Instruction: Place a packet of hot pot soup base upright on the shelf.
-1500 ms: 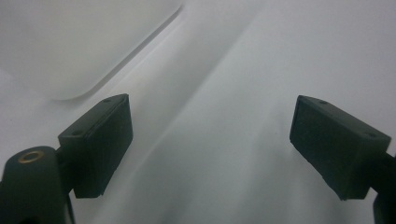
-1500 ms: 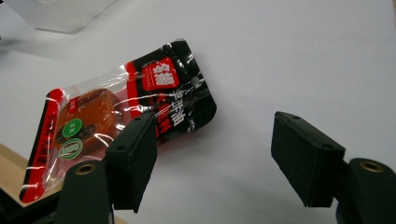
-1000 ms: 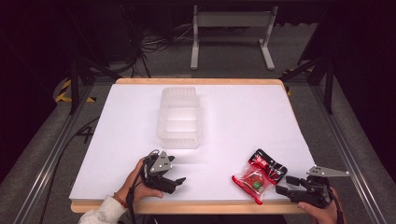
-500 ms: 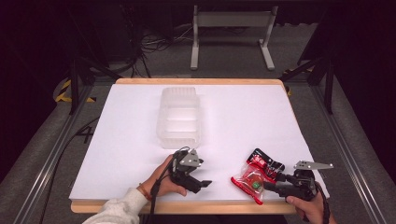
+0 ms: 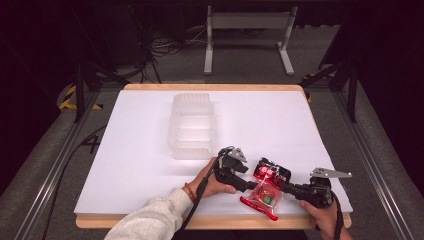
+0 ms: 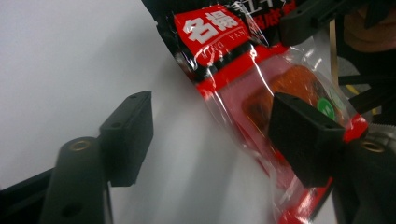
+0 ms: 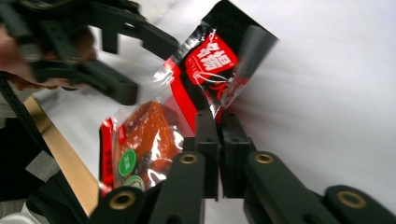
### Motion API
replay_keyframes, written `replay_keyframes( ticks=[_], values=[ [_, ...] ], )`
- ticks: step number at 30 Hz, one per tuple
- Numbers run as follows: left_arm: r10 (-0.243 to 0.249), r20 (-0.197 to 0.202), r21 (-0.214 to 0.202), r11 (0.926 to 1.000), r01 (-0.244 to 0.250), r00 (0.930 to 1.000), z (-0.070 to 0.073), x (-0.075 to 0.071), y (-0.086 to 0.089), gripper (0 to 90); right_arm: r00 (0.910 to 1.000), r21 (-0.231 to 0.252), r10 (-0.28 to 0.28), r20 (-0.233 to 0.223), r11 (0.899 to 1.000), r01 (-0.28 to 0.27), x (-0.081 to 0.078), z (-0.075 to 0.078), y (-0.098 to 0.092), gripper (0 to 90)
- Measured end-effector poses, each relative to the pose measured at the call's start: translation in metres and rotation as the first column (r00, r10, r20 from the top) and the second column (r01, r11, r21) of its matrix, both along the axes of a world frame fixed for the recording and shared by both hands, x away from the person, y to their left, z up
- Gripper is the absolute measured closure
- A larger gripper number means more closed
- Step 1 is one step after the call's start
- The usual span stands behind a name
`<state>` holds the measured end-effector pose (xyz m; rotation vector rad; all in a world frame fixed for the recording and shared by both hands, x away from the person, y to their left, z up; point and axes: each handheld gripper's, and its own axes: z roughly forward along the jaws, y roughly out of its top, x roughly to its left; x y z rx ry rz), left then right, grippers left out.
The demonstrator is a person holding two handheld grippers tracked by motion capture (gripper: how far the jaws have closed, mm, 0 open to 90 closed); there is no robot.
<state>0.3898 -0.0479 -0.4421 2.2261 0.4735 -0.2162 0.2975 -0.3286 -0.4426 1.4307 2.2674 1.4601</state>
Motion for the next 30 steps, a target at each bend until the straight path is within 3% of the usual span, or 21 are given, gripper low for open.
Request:
replay_keyframes(
  ticks=[2,4,6,8,9,11,13,16,23,24,25,26,27,28,30],
  values=[
    [-0.008,-0.012,-0.019,0.9998,0.008,0.9999,0.000,0.003,0.000,35.0,0.9997,-0.013,0.006,0.024,1.000,-0.005,-0.001,0.003,0.005,90.0],
    [-0.024,-0.026,-0.049,0.9985,0.023,0.9994,0.002,0.005,0.001,43.3,0.9987,-0.018,0.018,0.048,1.000,-0.017,-0.001,0.006,0.008,90.0],
    [-0.049,-0.012,-0.083,0.9954,0.048,0.9987,0.006,0.003,0.003,50.7,0.9973,-0.019,0.026,0.069,1.000,-0.025,-0.001,0.009,0.010,90.0],
    [-0.055,0.006,-0.086,0.9948,0.055,0.9985,0.008,0.002,0.004,58.6,0.9964,-0.020,0.027,0.080,0.999,-0.025,-0.002,0.011,0.011,90.0],
    [-0.053,0.052,-0.067,0.9962,0.056,0.9972,0.014,-0.002,0.007,58.6,0.9959,-0.022,0.031,0.085,0.999,-0.030,-0.002,0.013,0.012,90.0],
    [-0.055,0.083,-0.090,0.9940,0.062,0.9951,0.020,-0.003,0.012,71.3,0.9920,-0.025,0.043,0.119,0.999,-0.041,-0.005,0.021,0.017,90.0],
    [-0.041,0.124,-0.098,0.9938,0.053,0.9914,0.028,-0.004,0.017,76.5,0.9877,-0.013,0.052,0.148,0.999,-0.050,-0.007,0.028,0.019,90.0],
    [-0.002,0.175,-0.120,0.9925,0.024,0.9846,0.041,-0.007,0.026,81.4,0.9747,-0.020,0.070,0.212,0.998,-0.067,-0.007,0.045,0.025,90.0],
    [0.085,0.238,-0.178,0.9831,-0.043,0.9675,0.063,-0.006,0.049,84.2,0.9401,-0.078,0.115,0.321,0.992,-0.094,0.003,0.075,0.045,90.0],
    [0.085,0.238,-0.178,0.9831,-0.043,0.9675,0.063,-0.006,0.049,84.3,0.9352,-0.088,0.122,0.333,0.991,-0.097,0.006,0.079,0.048,90.0],
    [0.100,0.251,-0.187,0.9809,-0.053,0.9628,0.066,-0.006,0.052,84.3,0.9352,-0.088,0.122,0.333,0.991,-0.097,0.006,0.079,0.048,90.0],
    [0.116,0.257,-0.196,0.9783,-0.066,0.9594,0.069,-0.006,0.056,84.2,0.9237,-0.101,0.143,0.355,0.988,-0.114,0.010,0.085,0.055,90.0],
    [0.123,0.263,-0.197,0.9777,-0.072,0.9568,0.071,-0.005,0.058,84.2,0.9237,-0.101,0.143,0.355,0.988,-0.114,0.010,0.085,0.055,90.0],
    [0.144,0.282,-0.198,0.9761,-0.089,0.9485,0.075,-0.004,0.063,84.4,0.9204,-0.109,0.146,0.362,0.987,-0.114,0.012,0.087,0.058,90.0],
    [0.166,0.292,-0.203,0.9731,-0.109,0.9418,0.079,-0.003,0.068,84.1,0.9107,-0.132,0.168,0.377,0.983,-0.127,0.020,0.094,0.067,90.0]
  ],
)
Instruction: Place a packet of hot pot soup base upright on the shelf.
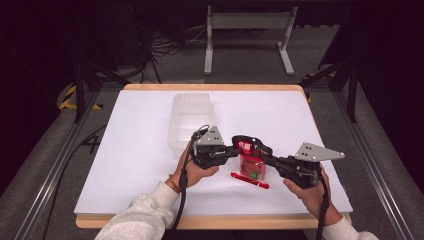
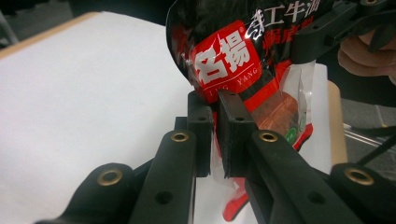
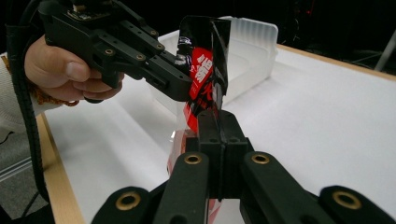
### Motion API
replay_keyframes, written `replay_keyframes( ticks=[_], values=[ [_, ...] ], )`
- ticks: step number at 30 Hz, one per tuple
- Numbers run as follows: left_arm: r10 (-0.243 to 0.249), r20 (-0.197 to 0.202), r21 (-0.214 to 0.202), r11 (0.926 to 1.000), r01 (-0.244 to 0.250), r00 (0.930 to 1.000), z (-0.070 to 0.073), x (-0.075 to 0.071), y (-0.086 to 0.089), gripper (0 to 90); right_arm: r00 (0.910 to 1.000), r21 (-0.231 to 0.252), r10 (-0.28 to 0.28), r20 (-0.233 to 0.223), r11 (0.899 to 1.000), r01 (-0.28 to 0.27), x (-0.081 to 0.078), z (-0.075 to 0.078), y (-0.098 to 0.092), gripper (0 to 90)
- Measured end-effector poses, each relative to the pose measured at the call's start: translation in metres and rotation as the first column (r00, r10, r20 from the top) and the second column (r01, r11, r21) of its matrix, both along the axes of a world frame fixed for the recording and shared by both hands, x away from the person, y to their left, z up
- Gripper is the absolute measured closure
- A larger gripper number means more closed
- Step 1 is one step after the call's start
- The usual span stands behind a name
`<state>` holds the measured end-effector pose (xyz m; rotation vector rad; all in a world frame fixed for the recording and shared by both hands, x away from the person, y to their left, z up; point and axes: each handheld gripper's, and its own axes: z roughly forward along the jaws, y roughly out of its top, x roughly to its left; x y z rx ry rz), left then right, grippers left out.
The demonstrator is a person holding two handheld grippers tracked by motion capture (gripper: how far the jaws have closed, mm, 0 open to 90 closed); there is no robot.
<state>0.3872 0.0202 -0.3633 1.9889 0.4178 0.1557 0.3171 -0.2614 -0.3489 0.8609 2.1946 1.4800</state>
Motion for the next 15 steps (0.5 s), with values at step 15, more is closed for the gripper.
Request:
replay_keyframes(
  ticks=[15],
  values=[
    [0.152,0.100,-0.008,0.9884,-0.152,0.9833,0.032,0.018,0.039,87.3,0.9960,-0.105,0.046,0.077,0.994,-0.038,0.038,0.031,0.057,90.0]
  ],
)
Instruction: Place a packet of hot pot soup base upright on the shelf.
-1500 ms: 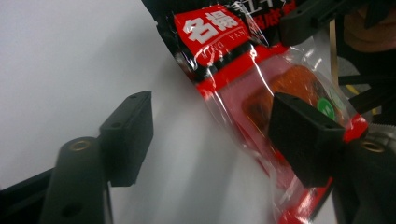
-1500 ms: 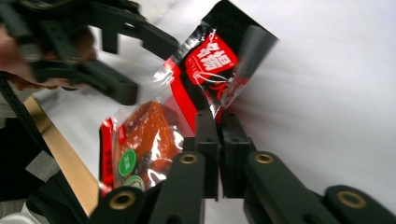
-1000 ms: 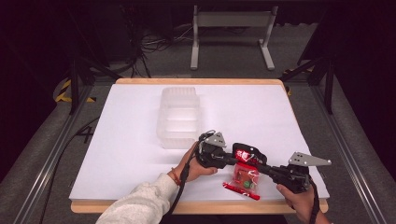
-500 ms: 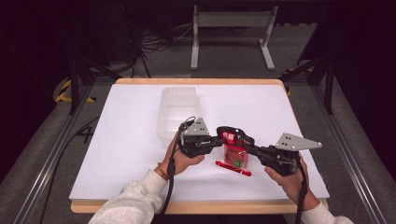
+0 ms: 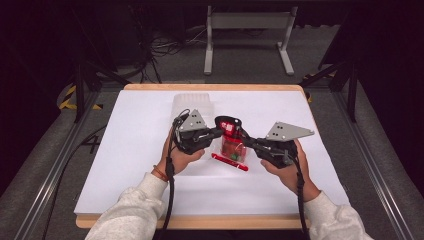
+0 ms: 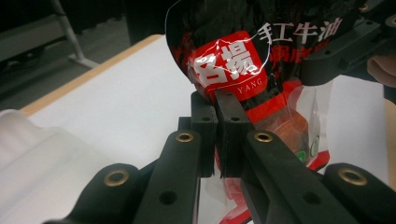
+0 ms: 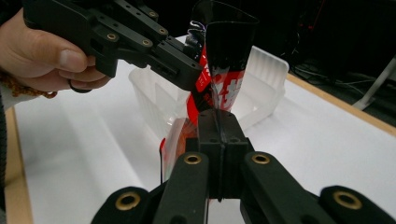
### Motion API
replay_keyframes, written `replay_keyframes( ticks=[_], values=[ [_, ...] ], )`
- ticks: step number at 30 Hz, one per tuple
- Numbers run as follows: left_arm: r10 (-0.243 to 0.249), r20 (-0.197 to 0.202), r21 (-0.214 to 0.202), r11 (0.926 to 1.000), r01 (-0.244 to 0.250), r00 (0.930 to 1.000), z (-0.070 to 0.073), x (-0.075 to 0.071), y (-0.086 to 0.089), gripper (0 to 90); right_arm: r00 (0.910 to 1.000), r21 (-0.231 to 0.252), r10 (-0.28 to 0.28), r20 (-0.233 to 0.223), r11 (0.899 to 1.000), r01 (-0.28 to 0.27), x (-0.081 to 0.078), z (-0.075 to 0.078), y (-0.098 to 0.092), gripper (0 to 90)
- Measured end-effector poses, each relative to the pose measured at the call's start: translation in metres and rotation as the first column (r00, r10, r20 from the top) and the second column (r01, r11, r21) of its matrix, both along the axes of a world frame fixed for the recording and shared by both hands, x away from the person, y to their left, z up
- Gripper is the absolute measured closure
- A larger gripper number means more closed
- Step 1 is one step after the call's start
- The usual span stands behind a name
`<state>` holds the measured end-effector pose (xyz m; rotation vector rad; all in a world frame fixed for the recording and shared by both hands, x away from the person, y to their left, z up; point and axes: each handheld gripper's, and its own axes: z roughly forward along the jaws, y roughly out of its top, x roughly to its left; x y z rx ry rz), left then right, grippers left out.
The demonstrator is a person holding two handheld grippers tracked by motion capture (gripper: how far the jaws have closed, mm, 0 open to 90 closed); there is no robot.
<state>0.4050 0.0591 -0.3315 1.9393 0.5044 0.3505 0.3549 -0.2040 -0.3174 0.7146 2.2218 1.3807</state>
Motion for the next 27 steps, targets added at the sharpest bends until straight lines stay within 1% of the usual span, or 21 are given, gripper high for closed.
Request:
replay_keyframes(
  ticks=[2,3,4,5,7,10,12,15,18,19,21,22,23,24,25,26,27],
  values=[
    [0.019,0.000,-0.004,0.9998,-0.019,0.9998,0.002,0.003,0.006,87.8,0.9998,-0.005,0.002,0.021,1.000,-0.002,0.004,0.004,0.007,90.0],
    [0.019,0.000,-0.004,0.9998,-0.019,0.9998,0.002,0.003,0.006,88.0,0.9998,-0.005,0.002,0.021,1.000,-0.002,0.004,0.004,0.007,90.0],
    [0.037,0.006,-0.017,0.9992,-0.037,0.9993,0.004,0.006,0.012,88.0,0.9994,-0.005,0.004,0.035,1.000,-0.004,0.010,0.007,0.013,90.0],
    [0.044,0.007,-0.023,0.9988,-0.044,0.9990,0.005,0.006,0.014,88.0,0.9993,-0.005,0.006,0.038,1.000,-0.005,0.013,0.007,0.015,90.0],
    [0.064,0.040,-0.036,0.9974,-0.063,0.9971,0.008,0.007,0.019,88.4,0.9991,0.012,0.009,0.041,1.000,-0.009,0.019,0.008,0.018,90.0],
    [0.082,0.060,-0.043,0.9959,-0.080,0.9948,0.010,0.010,0.024,88.6,0.9984,0.027,0.015,0.055,0.999,-0.017,0.028,0.010,0.023,90.0],
    [0.104,0.055,-0.051,0.9936,-0.101,0.9931,0.011,0.015,0.027,88.9,0.9980,0.038,0.021,0.060,0.999,-0.023,0.033,0.010,0.026,90.0],
    [0.124,0.061,-0.043,0.9916,-0.122,0.9904,0.012,0.019,0.030,89.1,0.9979,0.044,0.027,0.058,0.999,-0.030,0.039,0.010,0.032,90.0],
    [0.154,0.062,-0.056,0.9870,-0.151,0.9861,0.011,0.028,0.036,89.2,0.9972,0.043,0.036,0.066,0.998,-0.039,0.048,0.008,0.043,90.0],
    [0.154,0.062,-0.056,0.9870,-0.151,0.9861,0.011,0.028,0.036,89.1,0.9970,0.042,0.035,0.068,0.998,-0.038,0.051,0.008,0.045,90.0],
    [0.175,0.069,-0.072,0.9828,-0.170,0.9822,0.009,0.032,0.039,89.2,0.9964,0.040,0.036,0.076,0.998,-0.039,0.054,0.007,0.048,90.0],
    [0.194,0.071,-0.080,0.9789,-0.188,0.9785,0.008,0.033,0.042,89.0,0.9952,0.034,0.035,0.092,0.999,-0.039,0.056,0.006,0.051,90.0],
    [0.202,0.074,-0.087,0.9769,-0.195,0.9767,0.007,0.034,0.043,89.1,0.9930,0.029,0.031,0.114,0.999,-0.034,0.060,0.004,0.055,90.0],
    [0.203,0.067,-0.097,0.9757,-0.197,0.9768,0.006,0.035,0.046,89.1,0.9922,0.020,0.026,0.122,0.999,-0.029,0.063,0.003,0.057,90.0],
    [0.216,0.065,-0.111,0.9718,-0.208,0.9743,0.004,0.036,0.049,89.1,0.9913,0.013,0.023,0.130,1.000,-0.024,0.065,0.001,0.060,90.0],
    [0.216,0.065,-0.111,0.9718,-0.208,0.9743,0.004,0.036,0.049,89.2,0.9913,0.013,0.023,0.130,1.000,-0.024,0.065,0.001,0.060,90.0],
    [0.221,0.056,-0.117,0.9699,-0.214,0.9737,0.002,0.038,0.053,89.2,0.9924,0.023,0.026,0.120,0.999,-0.029,0.072,-0.003,0.065,90.0]
  ],
)
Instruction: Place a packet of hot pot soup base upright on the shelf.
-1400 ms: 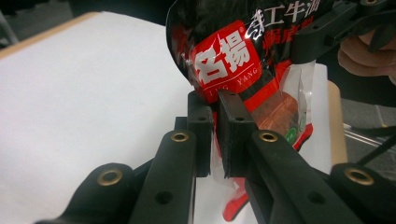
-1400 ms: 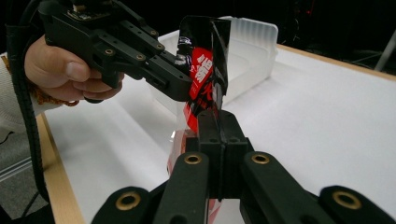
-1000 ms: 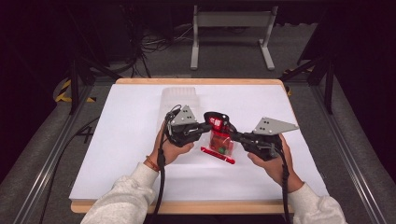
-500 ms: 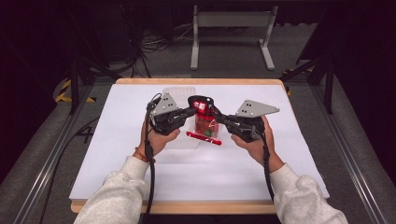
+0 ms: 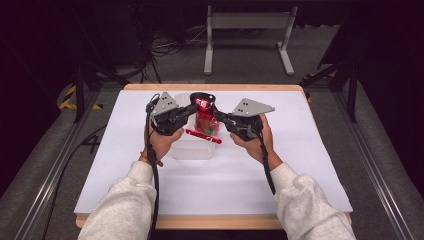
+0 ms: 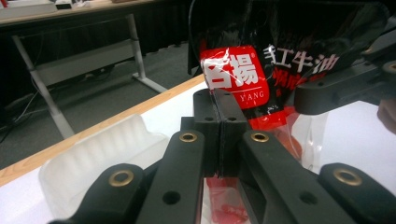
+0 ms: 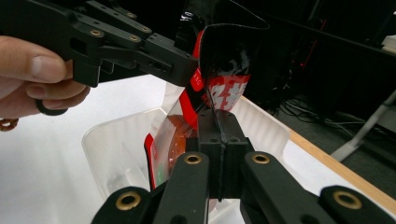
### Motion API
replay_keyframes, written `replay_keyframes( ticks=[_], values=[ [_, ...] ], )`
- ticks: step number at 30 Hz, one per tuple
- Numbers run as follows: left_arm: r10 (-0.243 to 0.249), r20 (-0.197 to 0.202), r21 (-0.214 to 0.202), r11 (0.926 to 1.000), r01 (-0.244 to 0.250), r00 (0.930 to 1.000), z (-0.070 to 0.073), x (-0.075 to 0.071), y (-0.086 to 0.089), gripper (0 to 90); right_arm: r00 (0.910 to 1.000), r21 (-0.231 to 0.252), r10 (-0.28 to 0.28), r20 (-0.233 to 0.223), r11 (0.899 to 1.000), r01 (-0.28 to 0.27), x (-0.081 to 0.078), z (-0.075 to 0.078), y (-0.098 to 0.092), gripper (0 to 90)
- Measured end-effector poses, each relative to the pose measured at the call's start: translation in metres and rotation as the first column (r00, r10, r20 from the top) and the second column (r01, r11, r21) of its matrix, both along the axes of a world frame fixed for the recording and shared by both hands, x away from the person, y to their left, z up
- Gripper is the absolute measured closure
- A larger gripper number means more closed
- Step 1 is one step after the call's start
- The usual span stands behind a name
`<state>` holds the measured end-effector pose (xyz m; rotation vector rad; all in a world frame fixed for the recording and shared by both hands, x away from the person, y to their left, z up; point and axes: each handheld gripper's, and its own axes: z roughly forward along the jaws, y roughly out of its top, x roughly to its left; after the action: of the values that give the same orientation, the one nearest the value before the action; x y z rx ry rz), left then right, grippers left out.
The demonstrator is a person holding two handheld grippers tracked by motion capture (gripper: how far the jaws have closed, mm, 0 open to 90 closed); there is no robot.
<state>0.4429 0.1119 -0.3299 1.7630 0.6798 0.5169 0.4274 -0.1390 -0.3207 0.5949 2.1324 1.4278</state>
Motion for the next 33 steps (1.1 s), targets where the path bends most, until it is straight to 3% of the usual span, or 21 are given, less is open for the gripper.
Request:
replay_keyframes(
  ticks=[5,9,26,33],
  values=[
    [0.012,-0.011,-0.006,0.9999,-0.012,0.9999,-0.006,0.003,0.009,89.1,1.0000,0.007,-0.001,-0.010,1.000,0.002,0.007,-0.006,0.007,90.0],
    [0.013,-0.021,-0.014,0.9998,-0.014,0.9997,-0.011,0.006,0.017,89.1,0.9999,-0.005,-0.003,0.010,1.000,0.004,0.011,-0.013,0.017,90.0],
    [0.020,-0.053,-0.012,0.9997,-0.020,0.9984,-0.029,0.010,0.035,88.2,0.9991,-0.018,0.025,-0.034,1.000,-0.026,0.022,-0.031,0.038,90.0],
    [0.017,-0.068,-0.024,0.9995,-0.019,0.9976,-0.036,0.006,0.039,87.6,0.9972,0.009,0.035,-0.066,0.999,-0.035,0.023,-0.034,0.037,89.9]
  ],
)
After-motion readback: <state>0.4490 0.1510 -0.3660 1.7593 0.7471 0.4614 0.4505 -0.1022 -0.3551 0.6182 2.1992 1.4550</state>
